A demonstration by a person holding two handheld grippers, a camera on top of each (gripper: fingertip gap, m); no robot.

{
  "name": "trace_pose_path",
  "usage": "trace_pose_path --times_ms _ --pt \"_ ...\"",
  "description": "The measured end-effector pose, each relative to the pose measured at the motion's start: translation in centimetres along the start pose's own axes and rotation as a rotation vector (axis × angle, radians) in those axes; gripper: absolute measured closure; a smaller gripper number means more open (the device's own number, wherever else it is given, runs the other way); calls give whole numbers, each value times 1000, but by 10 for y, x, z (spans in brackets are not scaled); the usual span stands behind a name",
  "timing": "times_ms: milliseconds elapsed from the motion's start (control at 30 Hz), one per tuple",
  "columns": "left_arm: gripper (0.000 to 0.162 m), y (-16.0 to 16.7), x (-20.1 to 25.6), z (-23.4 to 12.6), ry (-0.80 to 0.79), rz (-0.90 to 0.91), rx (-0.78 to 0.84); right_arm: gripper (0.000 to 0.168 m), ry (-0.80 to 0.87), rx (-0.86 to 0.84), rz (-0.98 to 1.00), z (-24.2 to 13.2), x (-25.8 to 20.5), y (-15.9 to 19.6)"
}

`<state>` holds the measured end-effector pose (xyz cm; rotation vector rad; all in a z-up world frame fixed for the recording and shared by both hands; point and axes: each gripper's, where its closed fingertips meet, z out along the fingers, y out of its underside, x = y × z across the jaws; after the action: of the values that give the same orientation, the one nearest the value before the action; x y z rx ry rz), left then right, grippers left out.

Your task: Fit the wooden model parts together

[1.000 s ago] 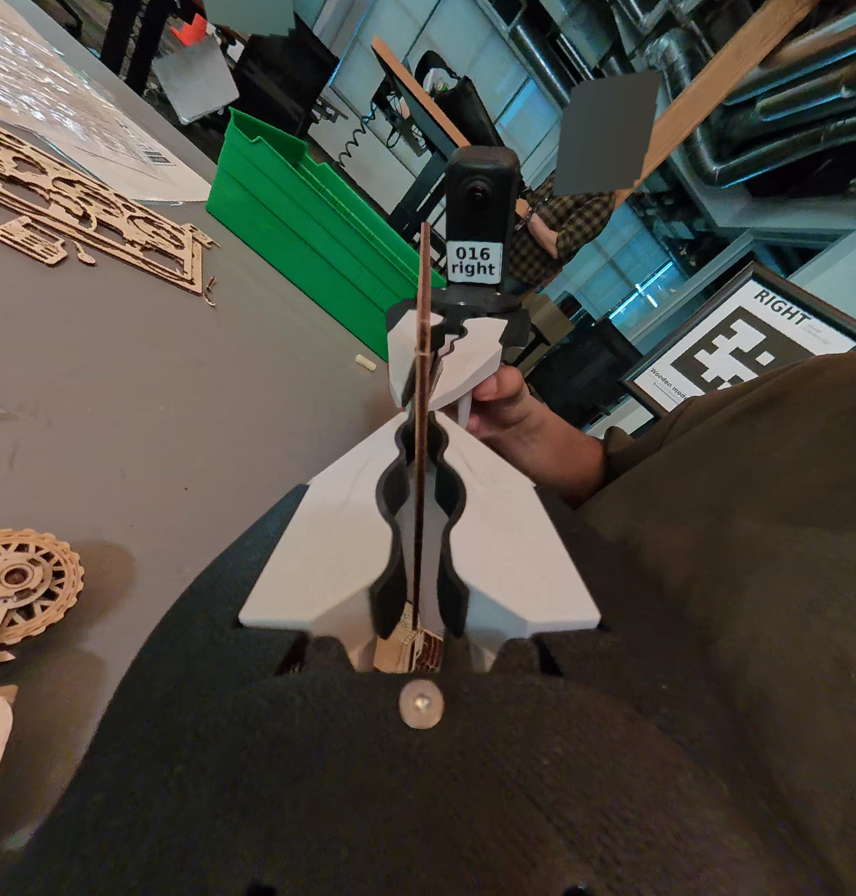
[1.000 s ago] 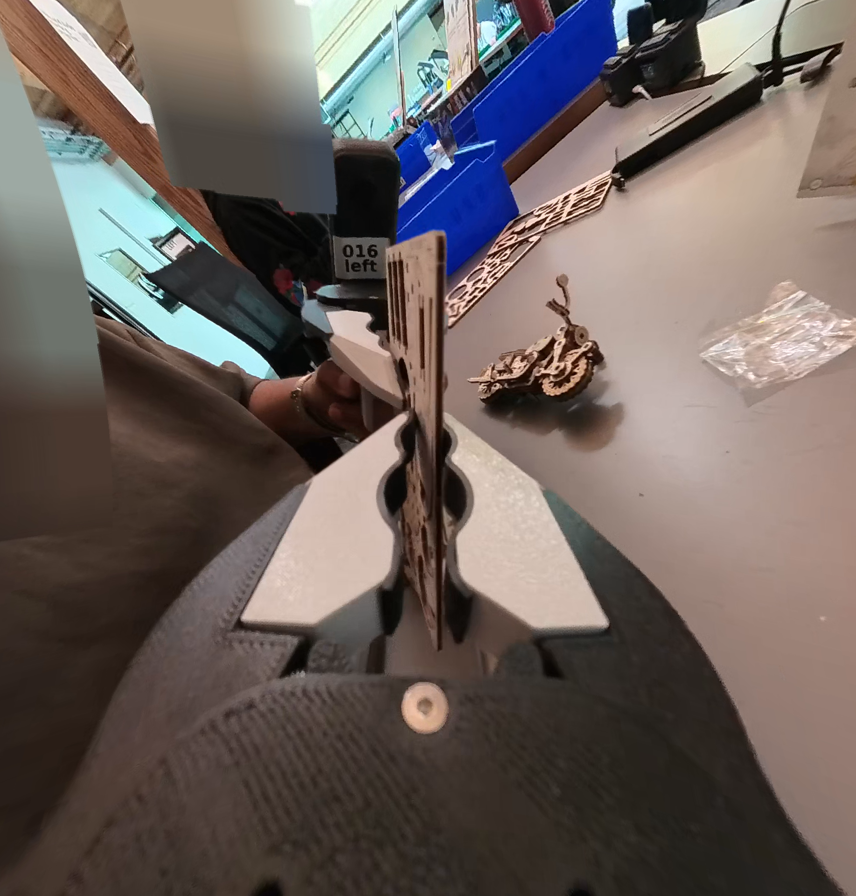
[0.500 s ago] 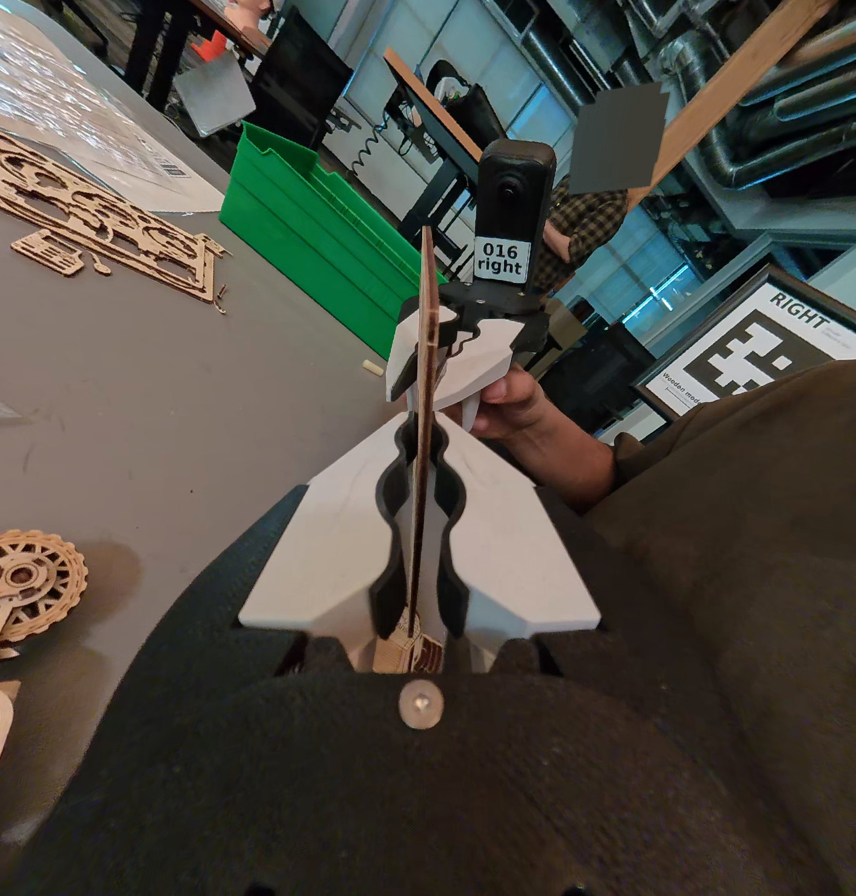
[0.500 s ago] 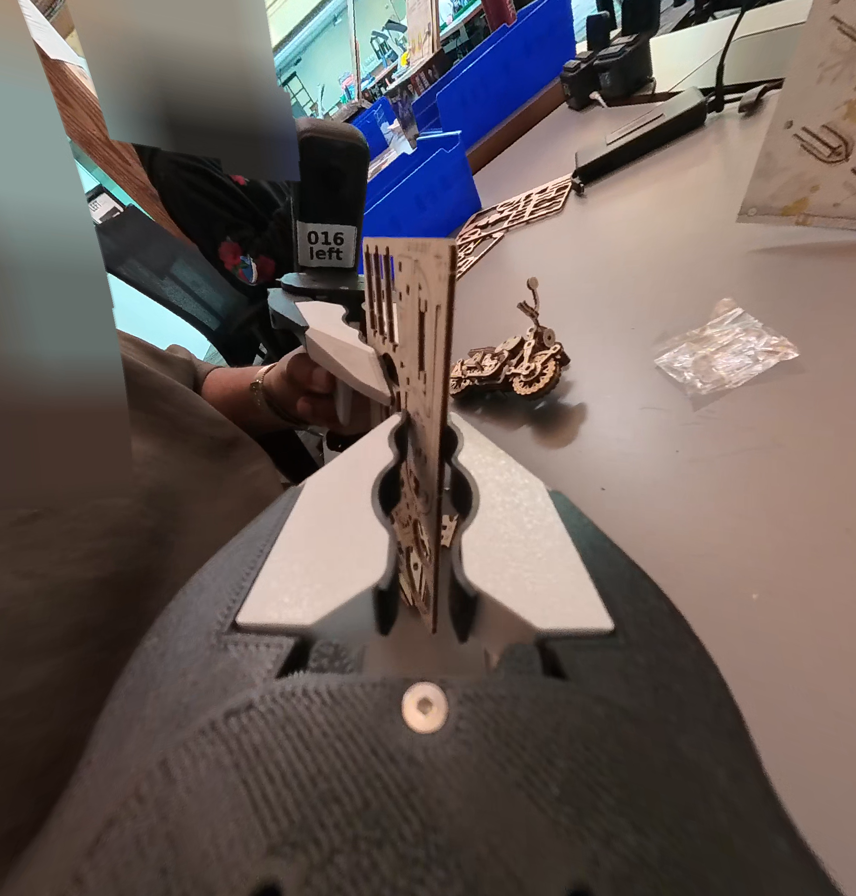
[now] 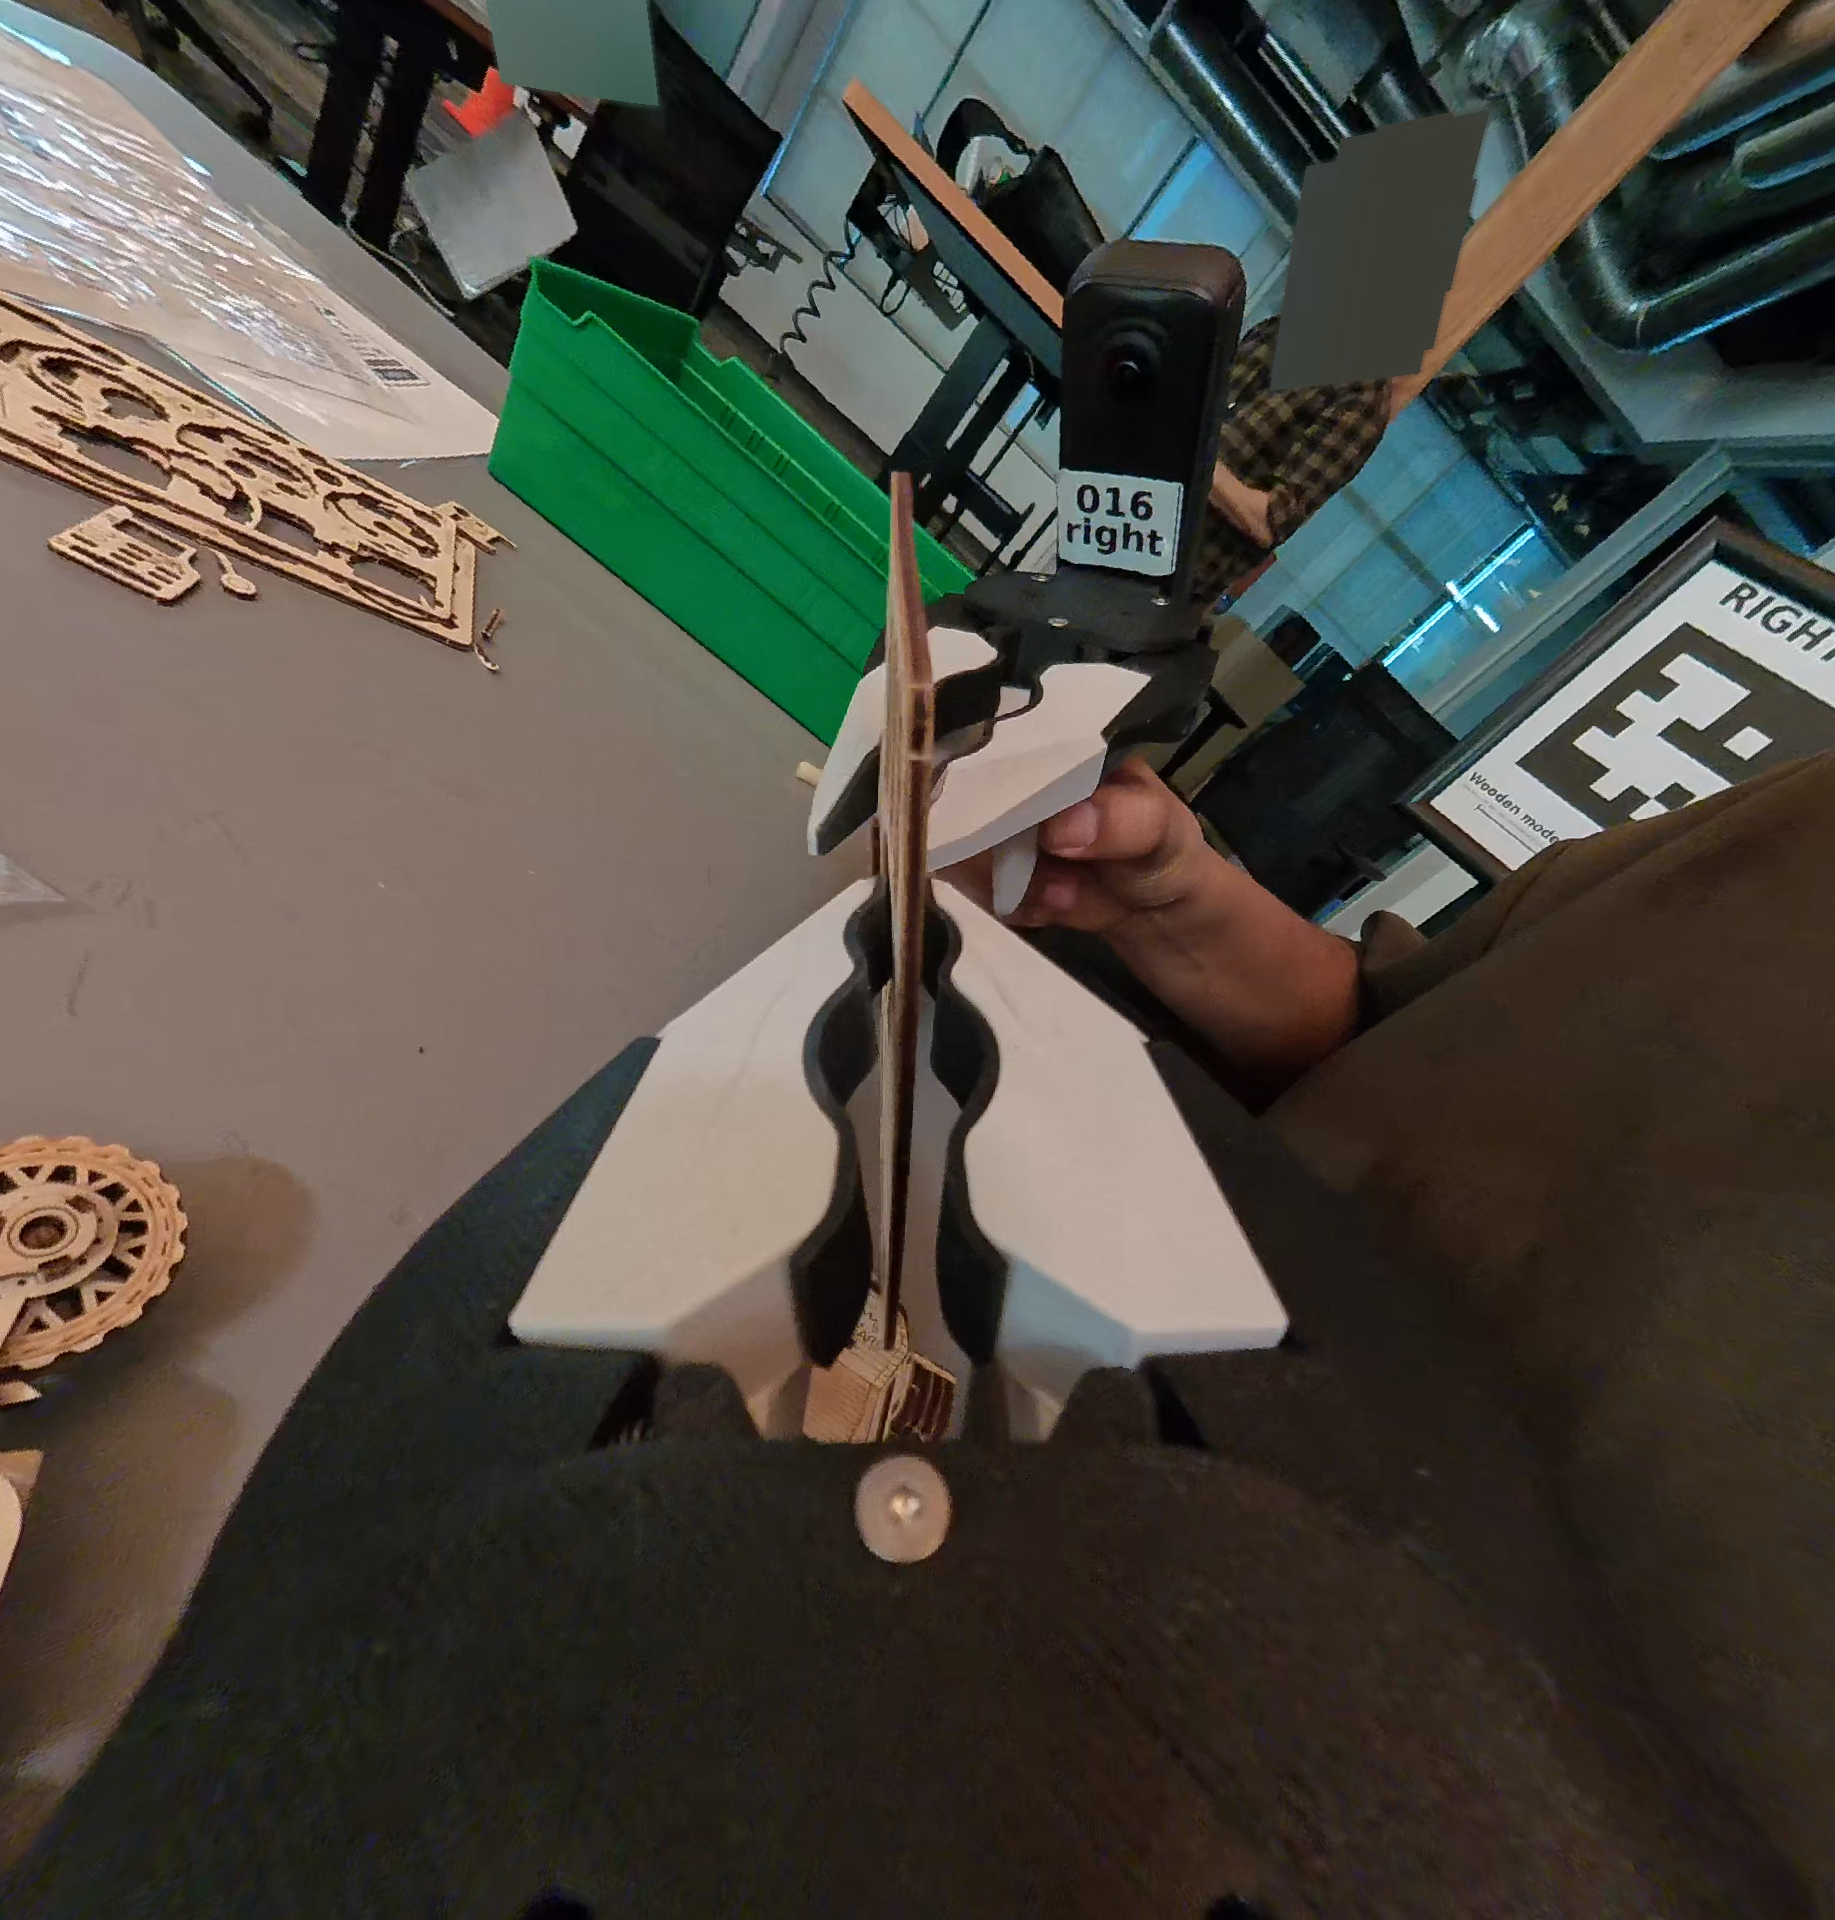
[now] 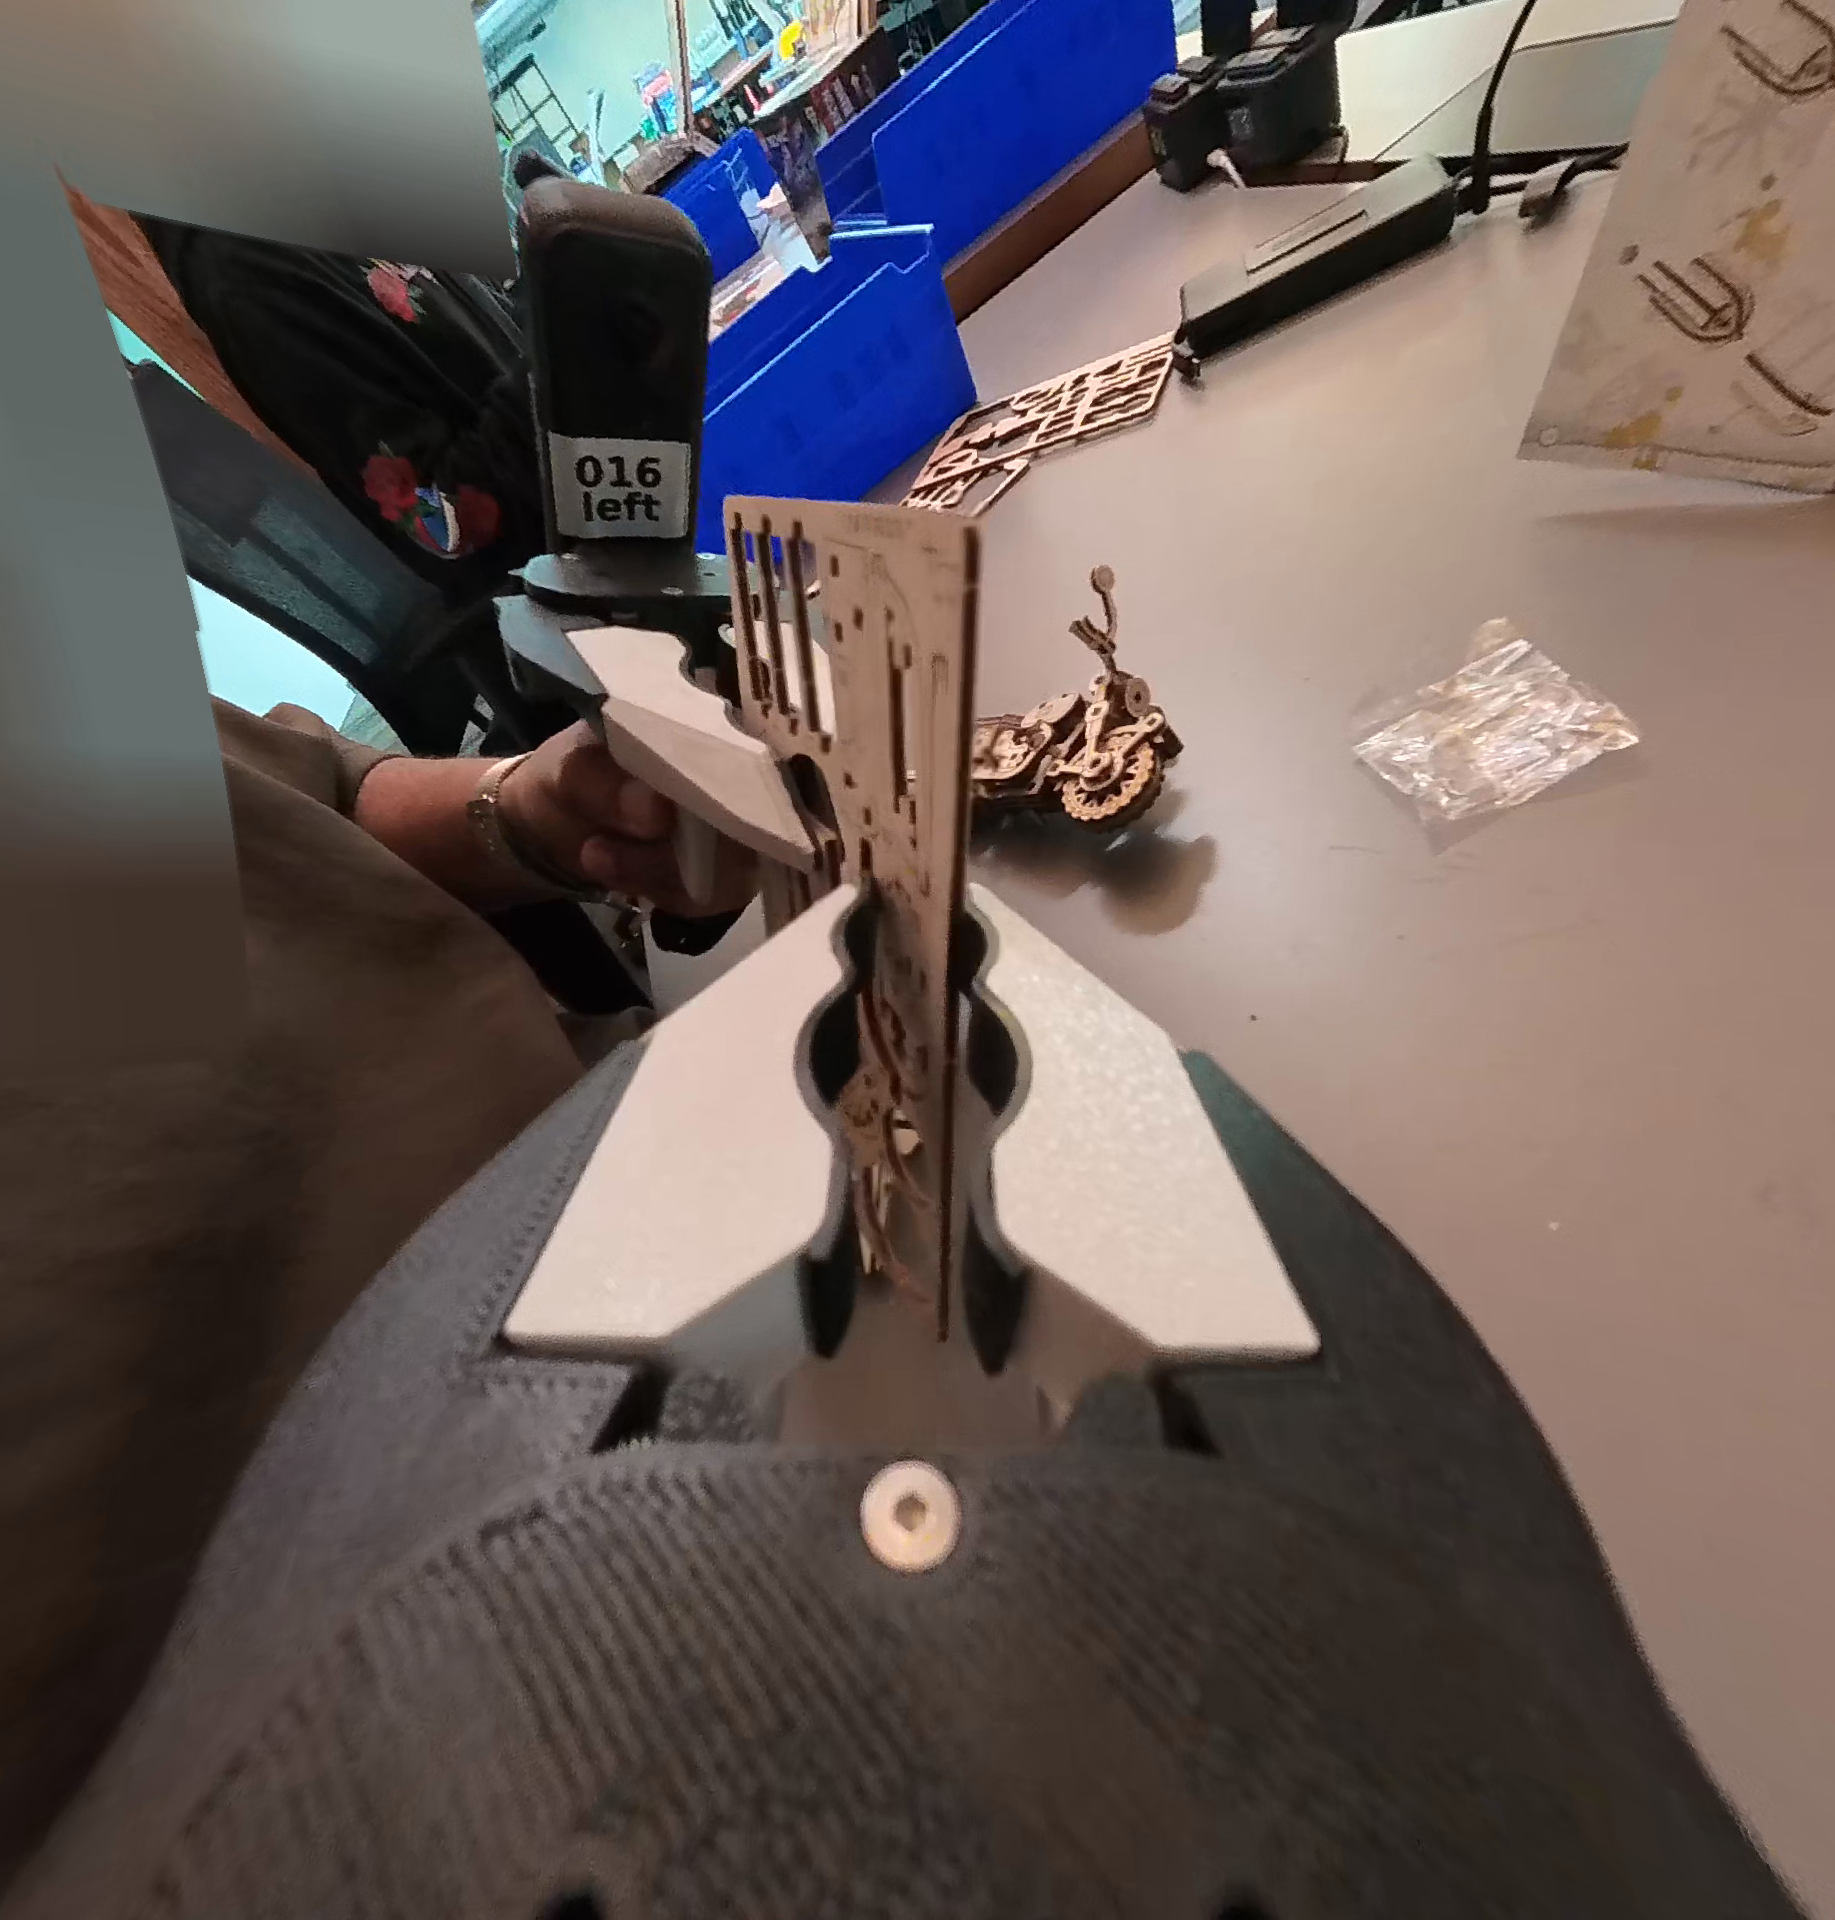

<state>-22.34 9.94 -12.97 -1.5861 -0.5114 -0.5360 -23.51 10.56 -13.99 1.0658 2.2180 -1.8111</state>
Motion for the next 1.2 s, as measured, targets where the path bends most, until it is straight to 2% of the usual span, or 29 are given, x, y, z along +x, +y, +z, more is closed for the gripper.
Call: trace_pose_path --times_ms 200,367,467,567,667,833,1200 --pt "161 -2 -1 -1 1 -10 10 155 23 13 -24 0 0 -3" --pt "161 -9 -1 -4 59 -91 55 155 -40 79 13 0 -4 -10" --pt "161 -15 -1 -7 106 -168 105 142 -83 121 63 -4 -4 -16" --pt "161 -20 -5 -11 103 -171 135 140 -133 110 139 -7 -2 -13" --pt "161 -21 -7 -13 93 -161 138 144 -172 65 171 -4 -6 -6" --pt "161 -22 -8 -14 90 -162 147 161 -132 -6 101 4 -8 5" --pt "161 -25 -8 -16 103 -176 157 165 -192 28 165 1 -8 2"
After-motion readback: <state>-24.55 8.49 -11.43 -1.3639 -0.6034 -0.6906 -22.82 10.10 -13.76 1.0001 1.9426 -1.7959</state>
